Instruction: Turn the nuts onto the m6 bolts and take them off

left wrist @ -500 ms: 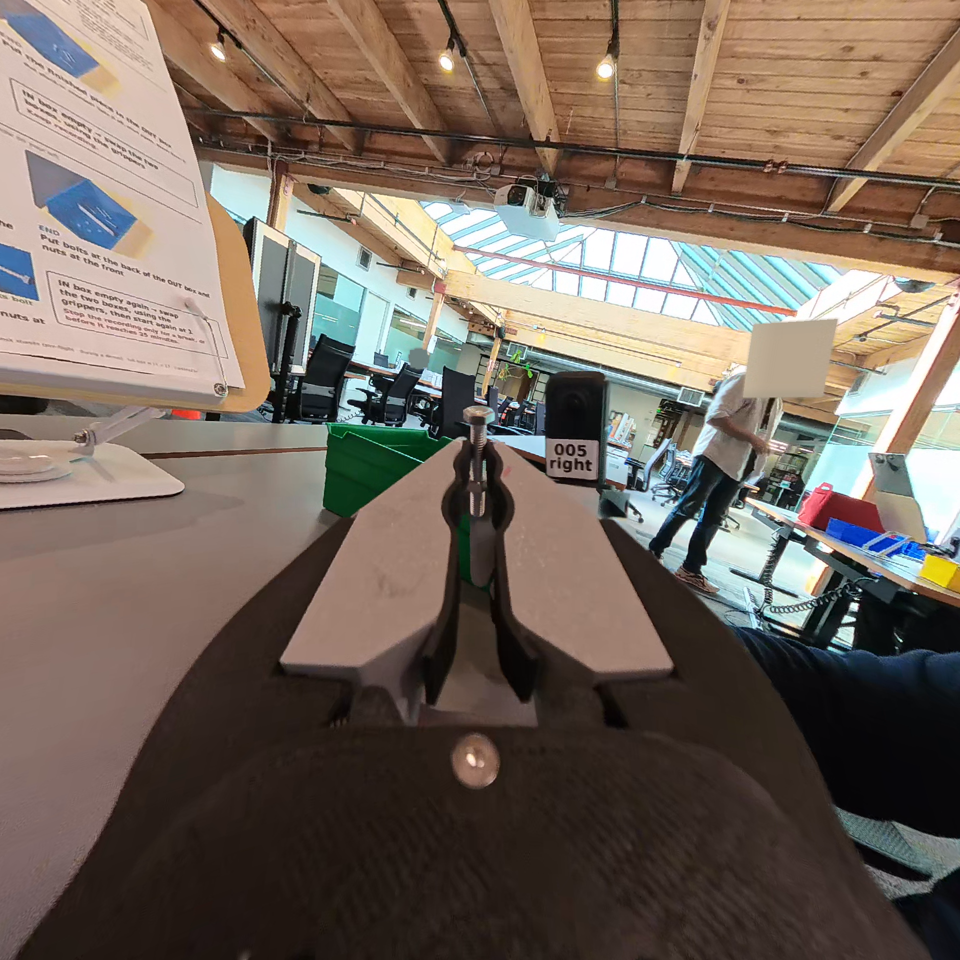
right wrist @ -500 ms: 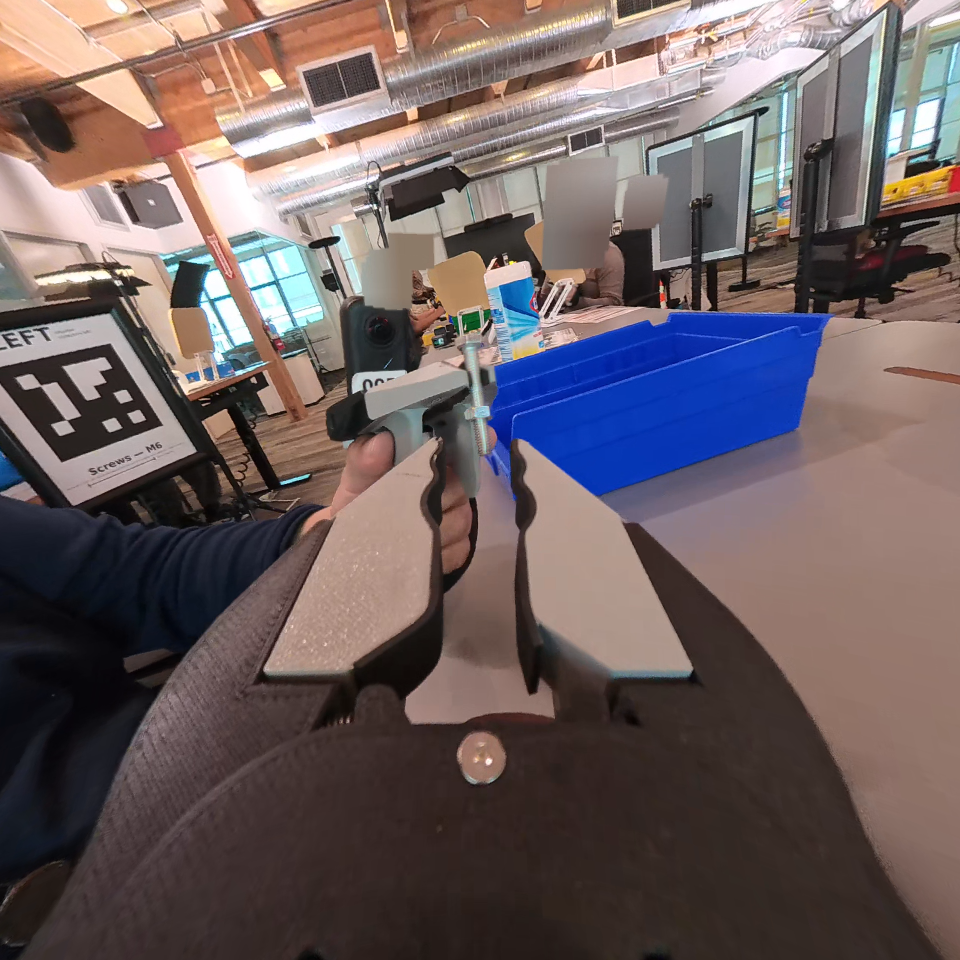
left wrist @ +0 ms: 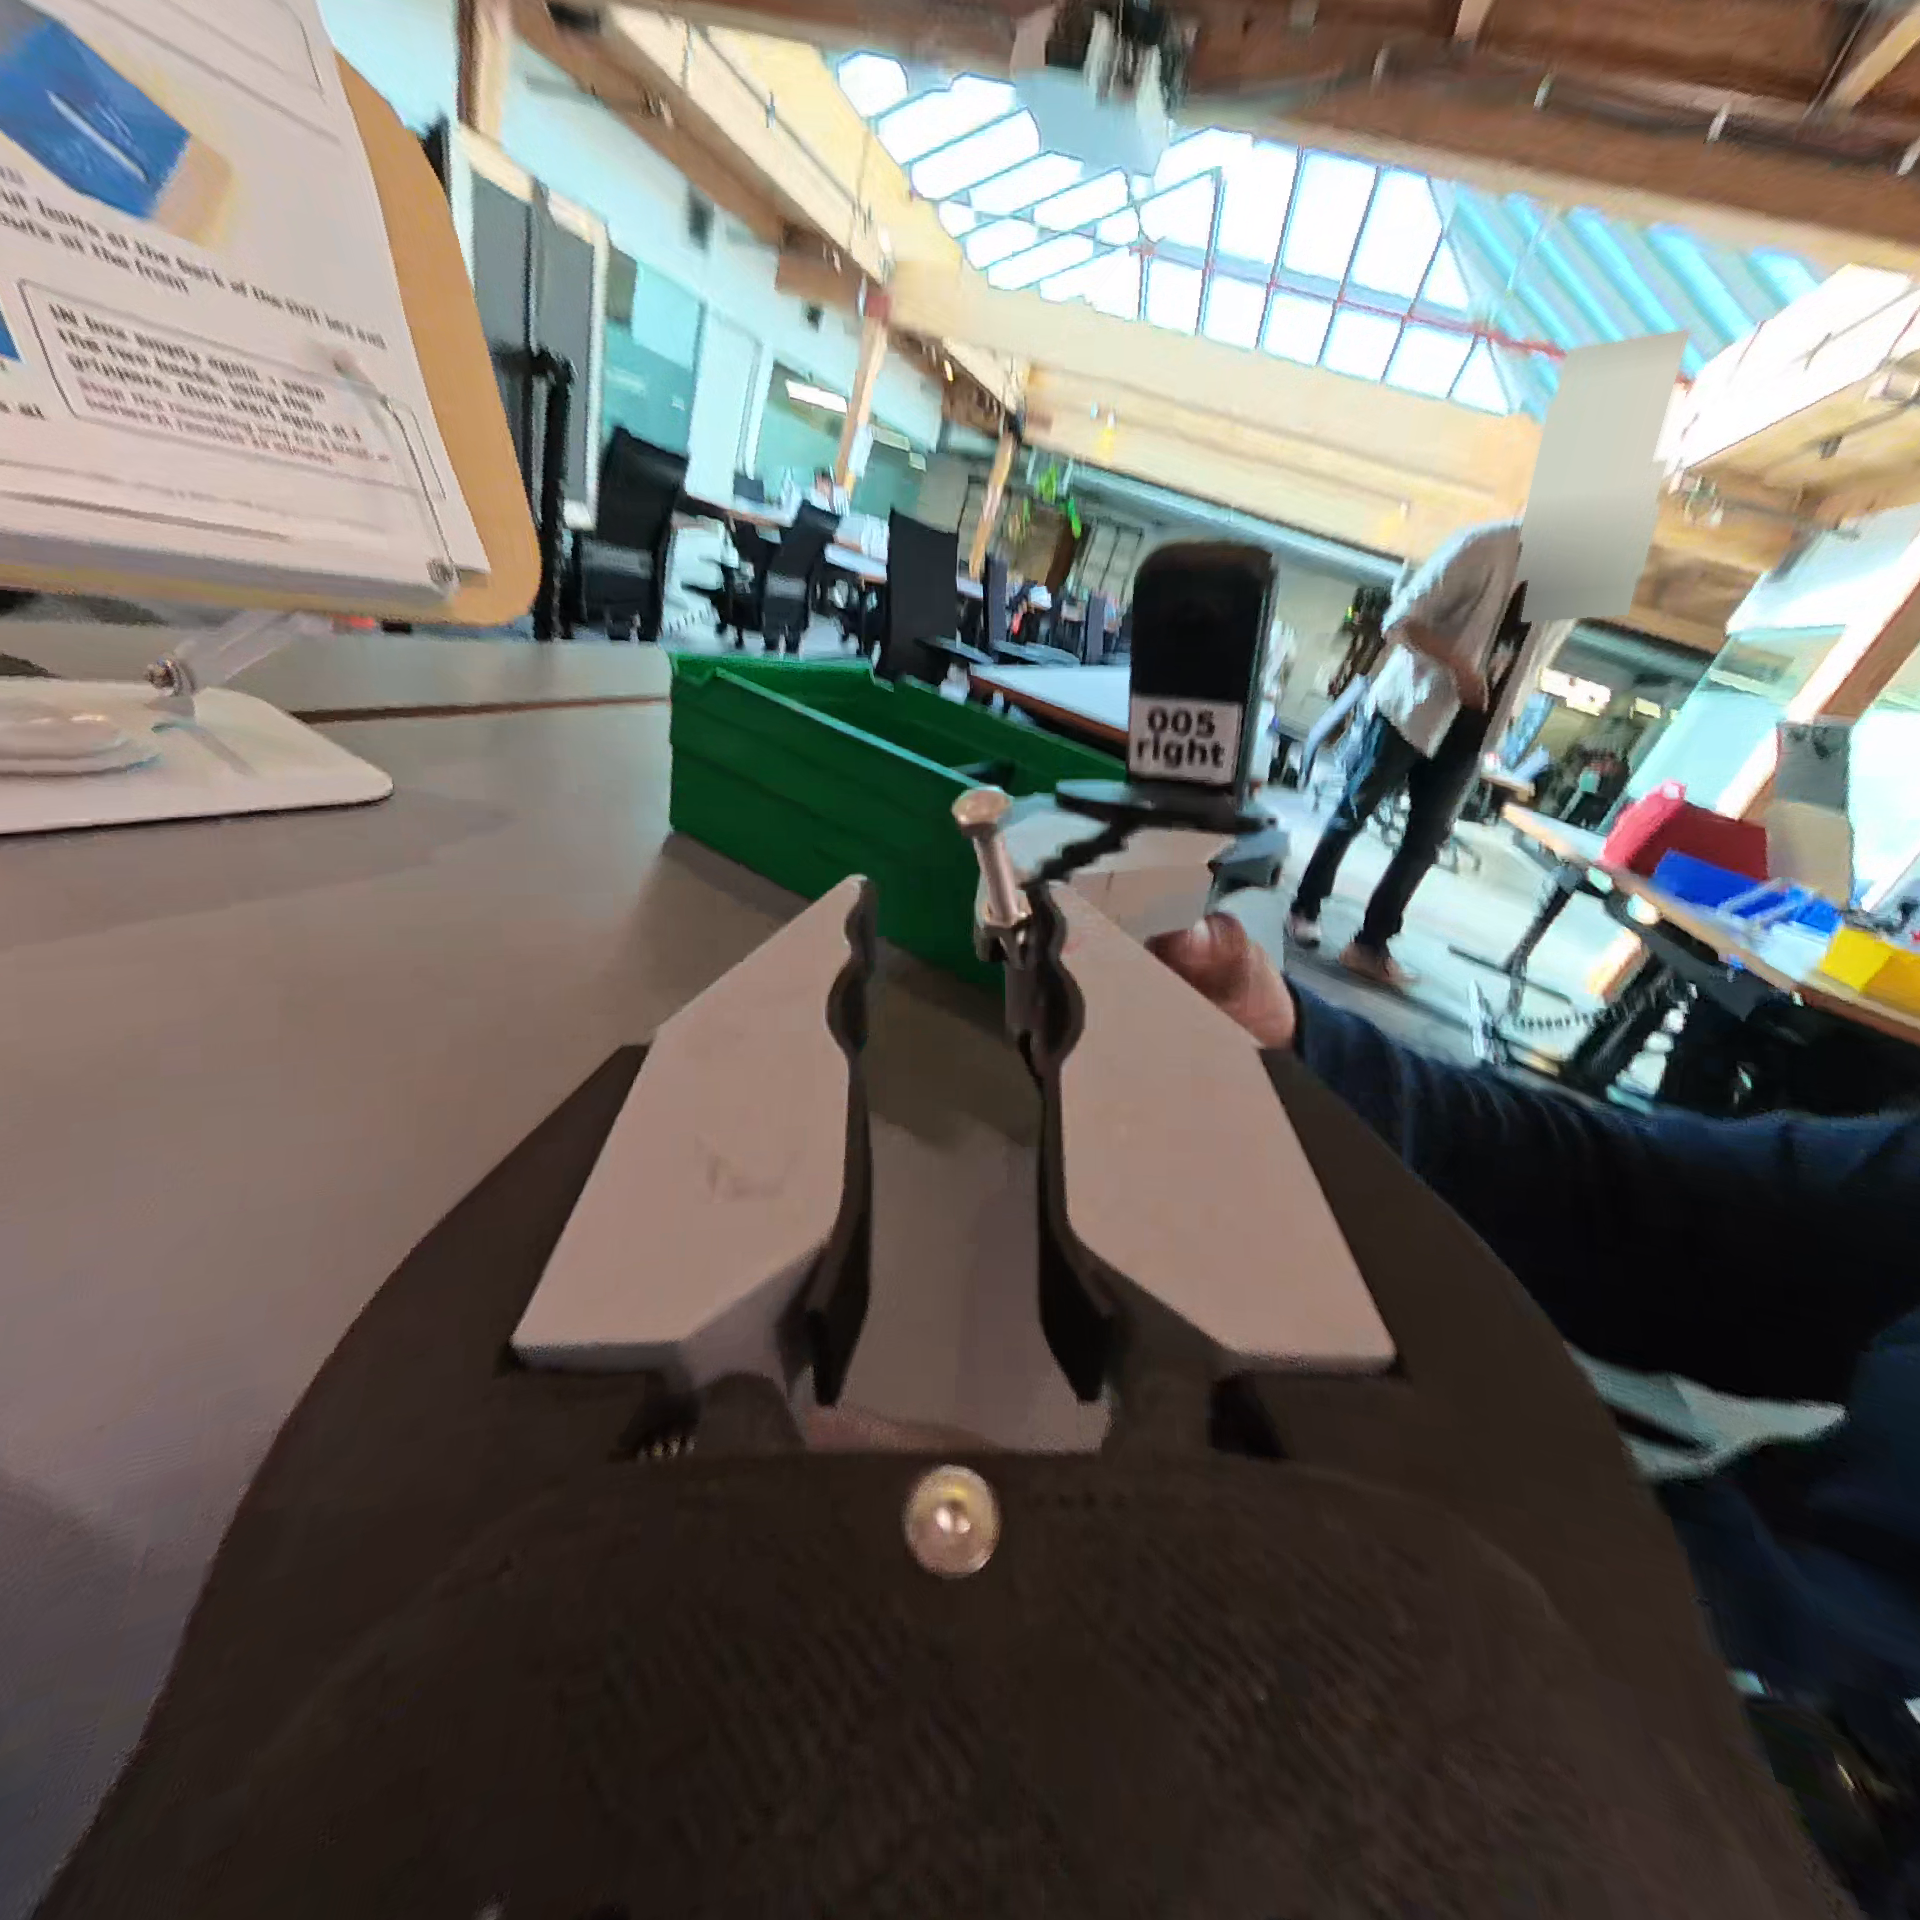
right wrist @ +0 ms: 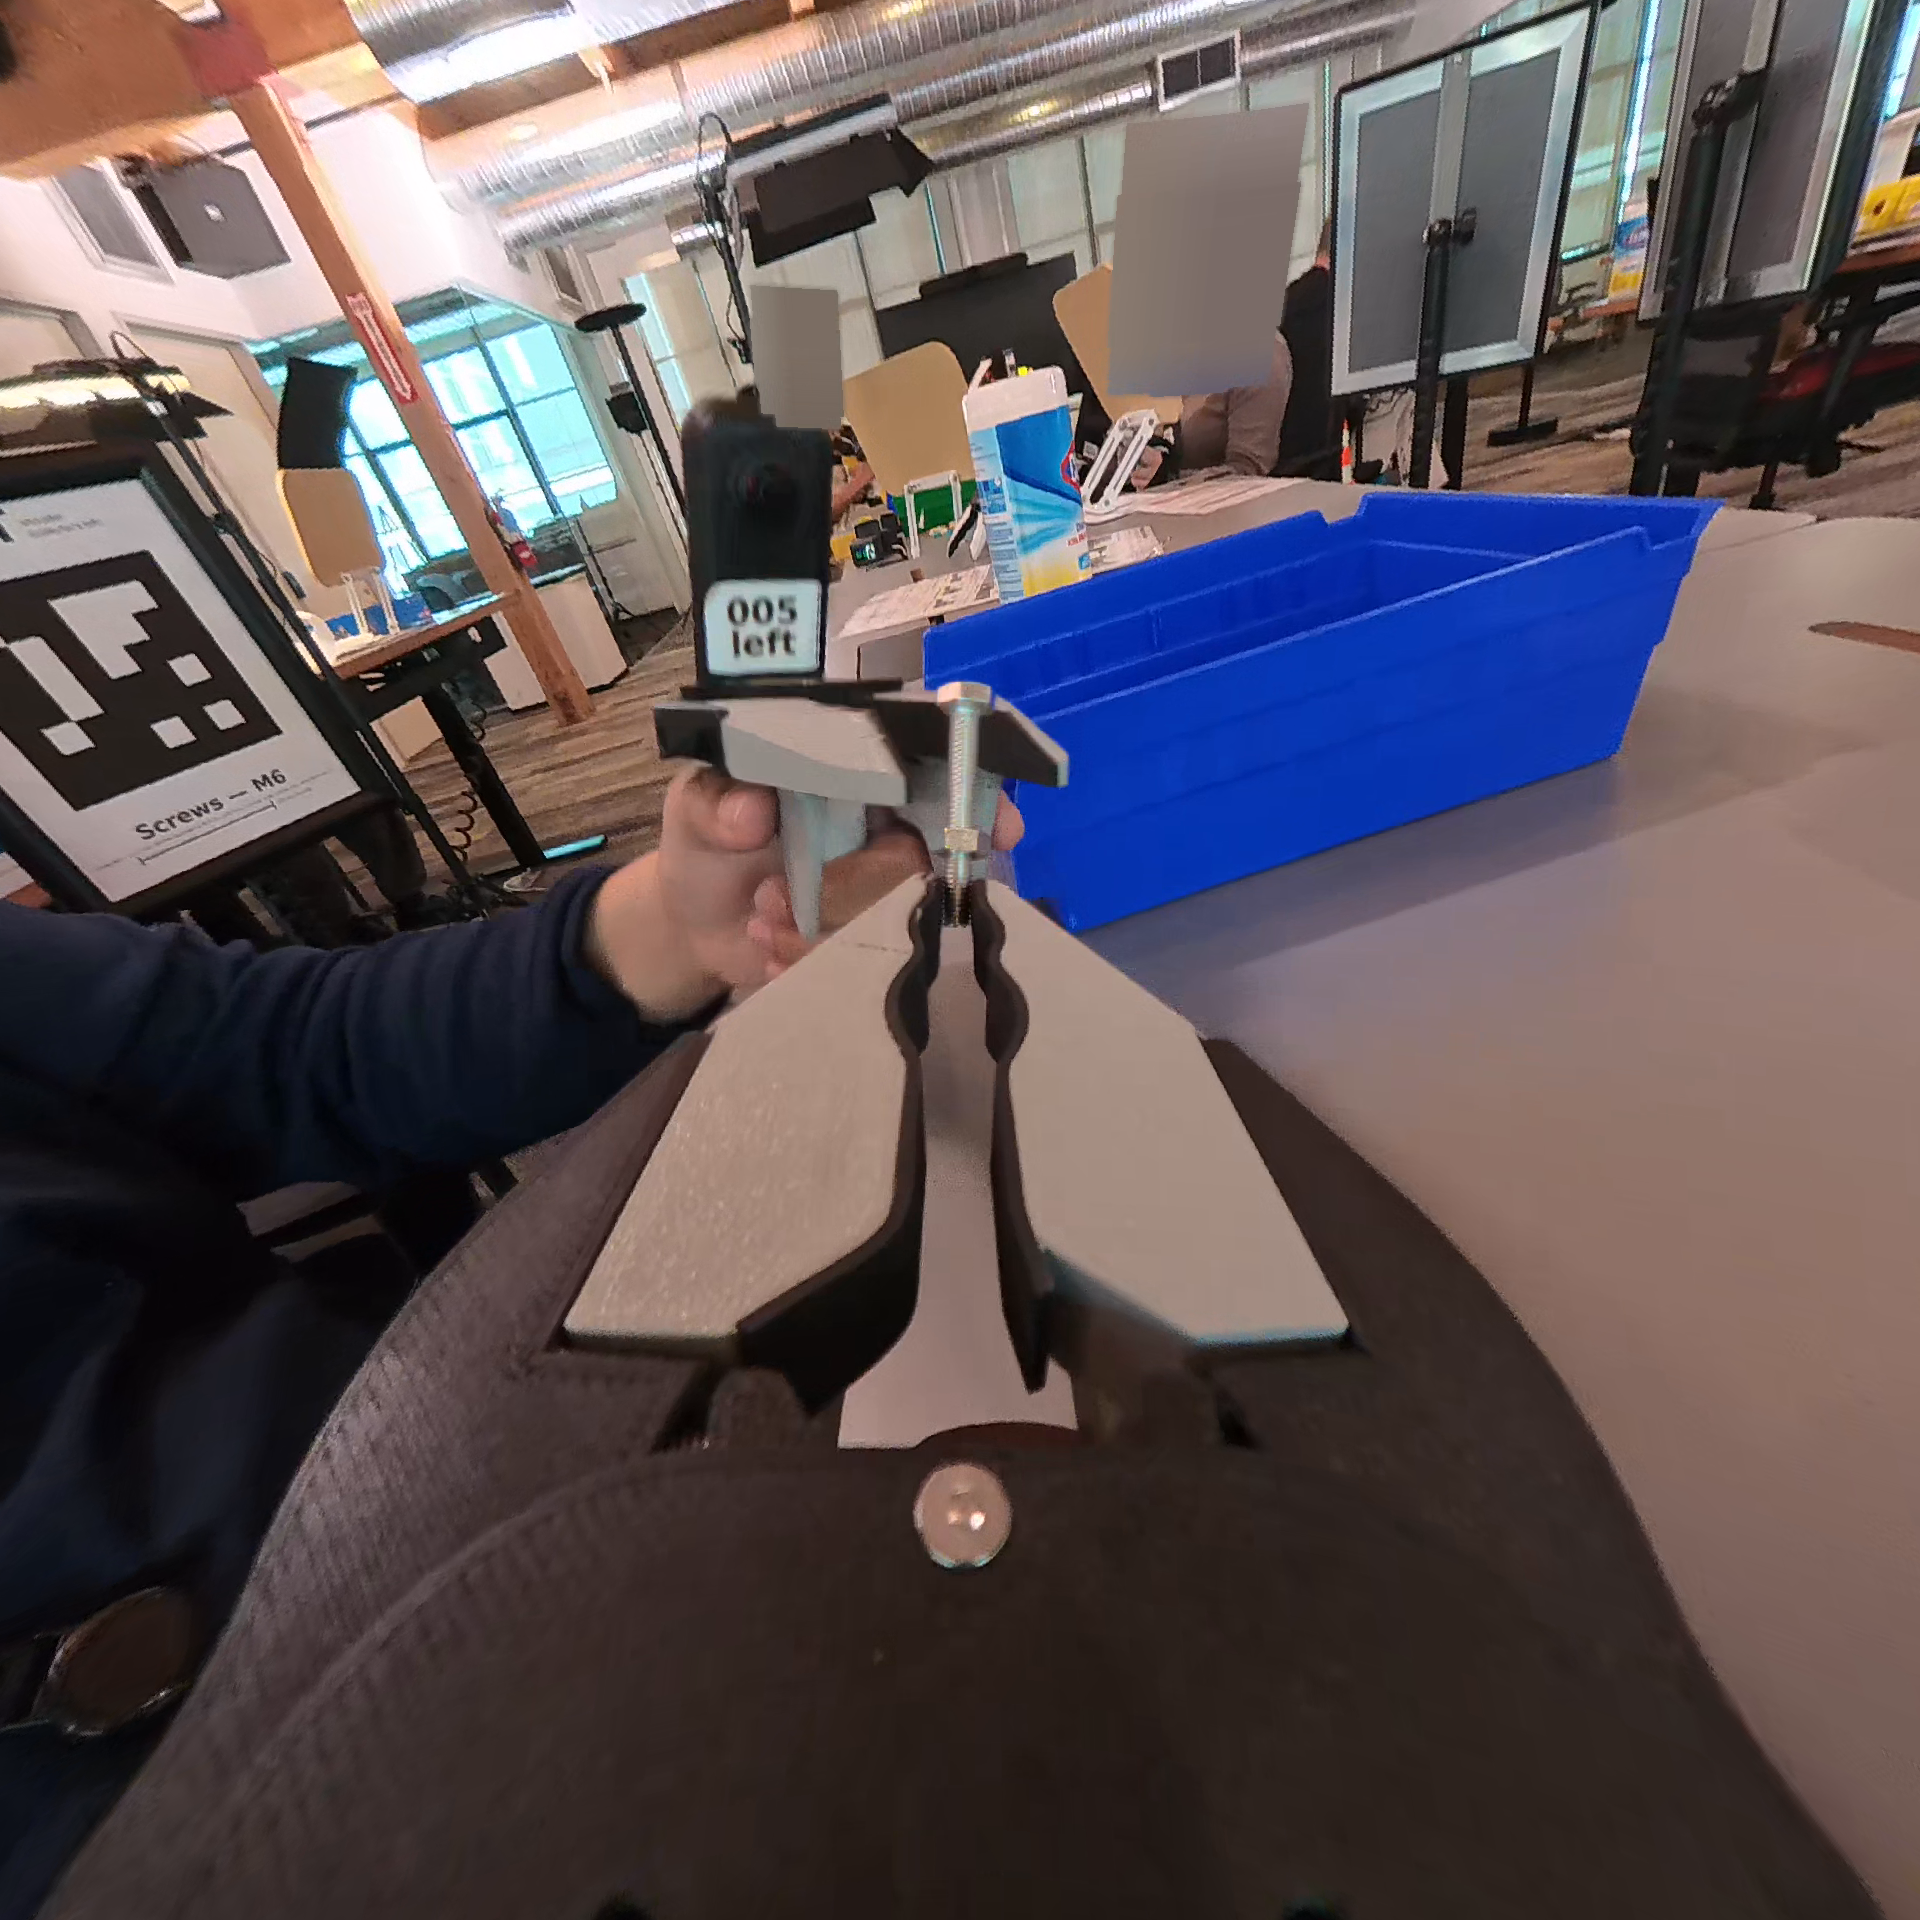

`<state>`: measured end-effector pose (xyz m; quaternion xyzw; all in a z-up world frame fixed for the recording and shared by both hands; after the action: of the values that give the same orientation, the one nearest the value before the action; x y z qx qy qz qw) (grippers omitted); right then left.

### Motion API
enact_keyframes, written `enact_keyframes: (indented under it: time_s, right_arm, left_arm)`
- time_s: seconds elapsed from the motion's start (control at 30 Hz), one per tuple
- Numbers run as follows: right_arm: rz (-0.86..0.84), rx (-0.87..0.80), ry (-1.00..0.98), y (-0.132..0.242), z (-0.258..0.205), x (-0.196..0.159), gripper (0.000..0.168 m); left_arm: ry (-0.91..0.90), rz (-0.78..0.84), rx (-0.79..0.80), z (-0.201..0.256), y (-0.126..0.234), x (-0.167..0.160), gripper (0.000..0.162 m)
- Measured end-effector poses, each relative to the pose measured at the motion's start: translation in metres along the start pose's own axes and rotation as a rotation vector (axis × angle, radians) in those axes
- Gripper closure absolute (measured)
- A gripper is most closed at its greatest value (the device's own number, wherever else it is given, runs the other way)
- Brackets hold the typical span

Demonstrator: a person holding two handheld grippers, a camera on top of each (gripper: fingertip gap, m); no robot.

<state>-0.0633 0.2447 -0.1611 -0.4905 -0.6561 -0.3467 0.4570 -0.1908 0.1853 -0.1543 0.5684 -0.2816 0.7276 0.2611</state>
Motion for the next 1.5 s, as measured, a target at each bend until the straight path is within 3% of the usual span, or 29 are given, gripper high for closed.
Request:
enact_keyframes:
  time_s: [0.13, 0.27, 0.33, 0.4, 0.73, 0.93, 1.23, 1.4, 1.5]
  right_arm:
    - [-0.069, -0.034, -0.028, 0.000, 0.007, -0.005, 0.167]
    - [-0.209, -0.103, -0.057, -0.002, 0.019, -0.018, 0.166]
    - [-0.281, -0.154, -0.029, -0.001, 0.024, -0.023, 0.166]
    - [-0.365, -0.196, 0.001, -0.001, 0.026, -0.028, 0.166]
    - [-0.759, -0.243, 0.000, -0.010, 0.018, -0.020, 0.166]
    - [-0.845, -0.243, 0.030, -0.014, 0.012, -0.017, 0.166]
    - [-0.840, -0.319, 0.116, -0.015, 0.015, -0.005, 0.166]
    - [-0.571, -0.287, 0.054, -0.012, 0.020, 0.009, 0.164]
    - [-0.364, -0.232, -0.001, -0.007, 0.025, 0.013, 0.140]
  left_arm:
    - [-0.101, -0.220, 0.061, -0.005, 0.015, 0.000, 0.121]
    - [-0.457, -0.455, 0.211, -0.005, 0.027, -0.003, 0.121]
    - [-0.630, -0.520, 0.235, -0.003, 0.030, -0.007, 0.129]
    - [-0.717, -0.552, 0.204, 0.001, 0.029, -0.016, 0.136]
    - [-1.044, -0.597, 0.190, 0.010, -0.013, -0.048, 0.137]
    - [-1.067, -0.679, 0.156, 0.010, -0.025, -0.069, 0.157]
    - [-0.874, -0.650, 0.247, 0.002, -0.035, -0.073, 0.159]
    - [-0.676, -0.520, 0.319, -0.003, -0.035, -0.057, 0.160]
    - [-0.599, -0.462, 0.309, -0.002, -0.035, -0.051, 0.159]
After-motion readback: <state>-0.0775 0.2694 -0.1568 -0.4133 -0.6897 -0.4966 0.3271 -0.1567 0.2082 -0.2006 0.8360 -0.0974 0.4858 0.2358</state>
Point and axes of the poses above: each gripper's, where its closed fingertips meet, y back along the fingers, x out of its top, z = x × y across the jaws, the point moved 7 cm from there along y, back along the fingers, and after that the axes turned 6 degrees about -y, right-handed, at the moved point
